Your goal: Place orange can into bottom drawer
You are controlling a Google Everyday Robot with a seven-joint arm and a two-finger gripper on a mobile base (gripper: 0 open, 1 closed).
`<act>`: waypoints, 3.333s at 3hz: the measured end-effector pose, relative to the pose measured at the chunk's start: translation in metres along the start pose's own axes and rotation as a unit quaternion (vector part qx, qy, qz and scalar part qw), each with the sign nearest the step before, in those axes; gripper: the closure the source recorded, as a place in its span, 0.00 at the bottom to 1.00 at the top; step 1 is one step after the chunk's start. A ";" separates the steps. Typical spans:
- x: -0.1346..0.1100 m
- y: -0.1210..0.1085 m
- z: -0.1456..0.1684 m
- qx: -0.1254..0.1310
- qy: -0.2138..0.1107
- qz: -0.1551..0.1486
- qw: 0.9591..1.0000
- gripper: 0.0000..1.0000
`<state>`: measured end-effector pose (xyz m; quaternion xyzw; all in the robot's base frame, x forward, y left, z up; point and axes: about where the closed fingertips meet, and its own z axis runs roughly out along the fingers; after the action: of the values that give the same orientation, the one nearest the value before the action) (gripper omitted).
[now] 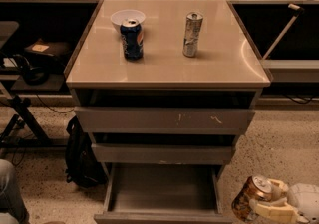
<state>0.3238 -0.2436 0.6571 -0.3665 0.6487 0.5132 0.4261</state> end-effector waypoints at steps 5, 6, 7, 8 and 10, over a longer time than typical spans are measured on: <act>0.020 -0.059 0.036 0.129 -0.055 -0.158 0.978 1.00; 0.043 -0.069 0.060 0.122 -0.009 -0.186 0.975 1.00; 0.078 -0.094 0.112 0.120 0.003 -0.219 0.968 1.00; 0.110 -0.135 0.167 0.141 -0.023 -0.233 0.962 1.00; 0.134 -0.144 0.158 0.170 -0.009 -0.230 0.958 1.00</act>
Offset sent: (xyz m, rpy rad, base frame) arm 0.0383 -0.0094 -0.1004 -0.2055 -0.4104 -0.3730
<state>0.4336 -0.1239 0.4646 -0.4230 0.6207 0.2866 0.5948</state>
